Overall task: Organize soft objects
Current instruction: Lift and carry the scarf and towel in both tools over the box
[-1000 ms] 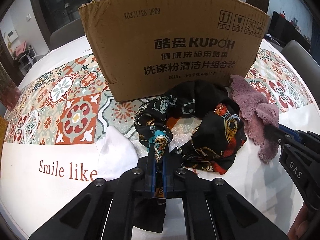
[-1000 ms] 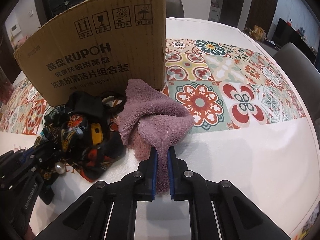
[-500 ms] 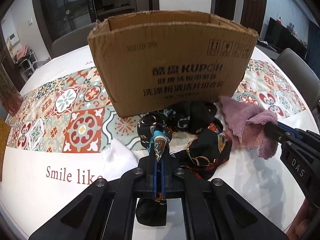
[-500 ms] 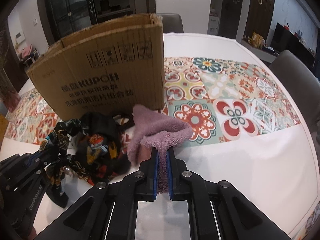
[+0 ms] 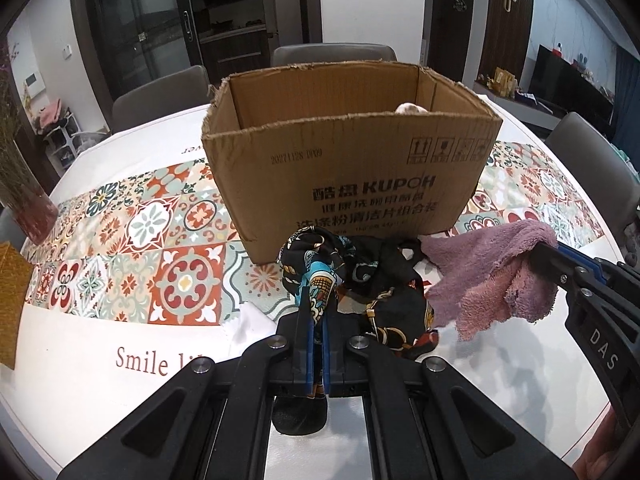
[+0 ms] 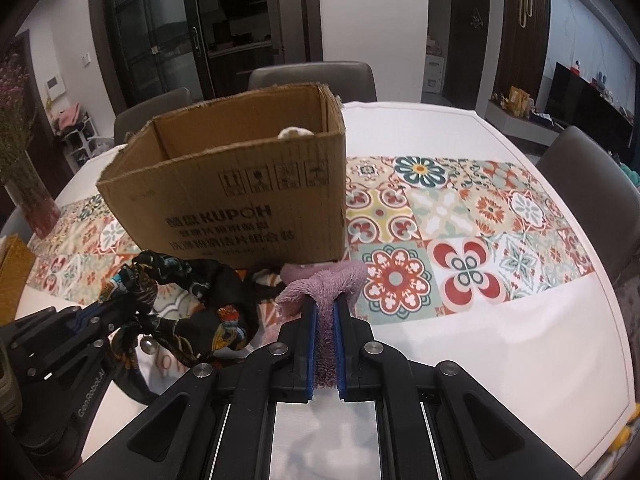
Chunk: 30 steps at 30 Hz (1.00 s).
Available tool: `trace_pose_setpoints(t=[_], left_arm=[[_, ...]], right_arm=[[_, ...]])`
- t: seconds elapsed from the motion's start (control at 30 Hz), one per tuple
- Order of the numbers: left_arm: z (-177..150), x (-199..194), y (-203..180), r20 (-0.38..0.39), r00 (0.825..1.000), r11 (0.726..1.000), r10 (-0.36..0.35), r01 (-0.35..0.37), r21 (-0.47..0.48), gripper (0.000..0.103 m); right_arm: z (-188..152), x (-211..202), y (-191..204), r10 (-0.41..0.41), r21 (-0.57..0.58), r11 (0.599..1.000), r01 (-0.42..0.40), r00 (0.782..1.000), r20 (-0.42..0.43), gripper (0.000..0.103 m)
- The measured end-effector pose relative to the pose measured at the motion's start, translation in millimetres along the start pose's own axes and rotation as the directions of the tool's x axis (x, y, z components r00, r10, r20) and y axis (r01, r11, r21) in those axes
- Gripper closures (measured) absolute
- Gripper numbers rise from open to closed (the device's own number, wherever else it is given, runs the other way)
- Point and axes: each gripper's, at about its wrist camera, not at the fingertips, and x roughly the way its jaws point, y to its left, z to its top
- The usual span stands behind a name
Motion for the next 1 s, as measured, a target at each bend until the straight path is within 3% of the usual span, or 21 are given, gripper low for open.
trace_pose_setpoints(t=[1.0], left_arm=[[51, -92, 9, 0.168, 0.986, 1.000, 0.007, -0.005, -0.013, 0.098]], right_arm=[[51, -88, 19, 0.054, -0.047, 0.998, -0.047, 0.983, 0.178, 0.094]])
